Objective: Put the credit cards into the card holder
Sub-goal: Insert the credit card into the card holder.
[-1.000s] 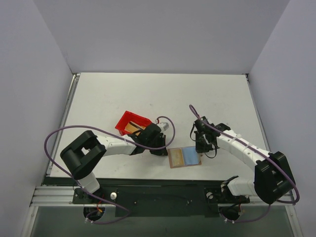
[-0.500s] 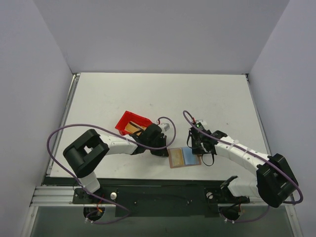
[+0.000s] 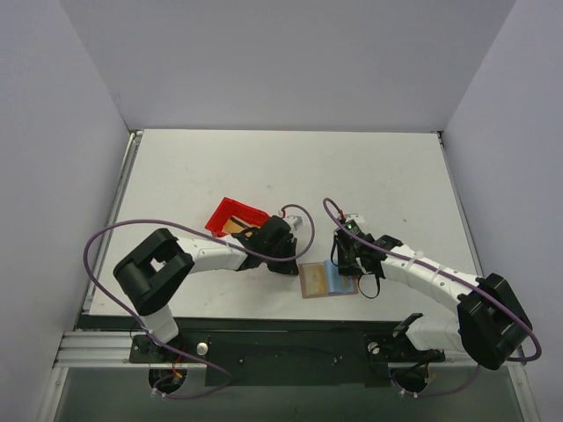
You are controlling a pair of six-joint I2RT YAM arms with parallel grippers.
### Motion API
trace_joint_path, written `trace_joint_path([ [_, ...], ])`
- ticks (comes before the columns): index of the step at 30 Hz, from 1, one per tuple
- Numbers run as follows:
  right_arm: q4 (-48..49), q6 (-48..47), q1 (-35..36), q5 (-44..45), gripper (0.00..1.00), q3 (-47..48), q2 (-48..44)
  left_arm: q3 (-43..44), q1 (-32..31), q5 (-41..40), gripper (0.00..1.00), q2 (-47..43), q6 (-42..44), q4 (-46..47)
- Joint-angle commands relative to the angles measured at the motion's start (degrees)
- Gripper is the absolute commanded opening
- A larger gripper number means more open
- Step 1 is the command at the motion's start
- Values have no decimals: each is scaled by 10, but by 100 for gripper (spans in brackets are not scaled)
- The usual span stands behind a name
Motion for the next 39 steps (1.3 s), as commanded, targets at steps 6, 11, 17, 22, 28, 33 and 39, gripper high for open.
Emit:
trace_joint_path([
  [6,3,18,5,-2,0,-12,7,43,3,-35,0,-85,39,-11],
  [11,15,25,-2,-14,0,-22,1,9,-9,61,0,-55,2,183],
  [17,21,29,-19,-31,0,-31,-4,55,-42,95,0,17,5,220],
  [22,27,30,-33,-51,0,-40,-14,63,-51,105,0,55,0,236],
  [28,30,28,-43,-59,0,-41,-10,66,-51,90,0,64,11,194],
  [33,32,28,-43,-62,0,-38,-4,64,-50,82,0,78,18,165],
  [39,32,27,-44,-63,0,-38,-3,43,-46,68,0,70,25,145],
])
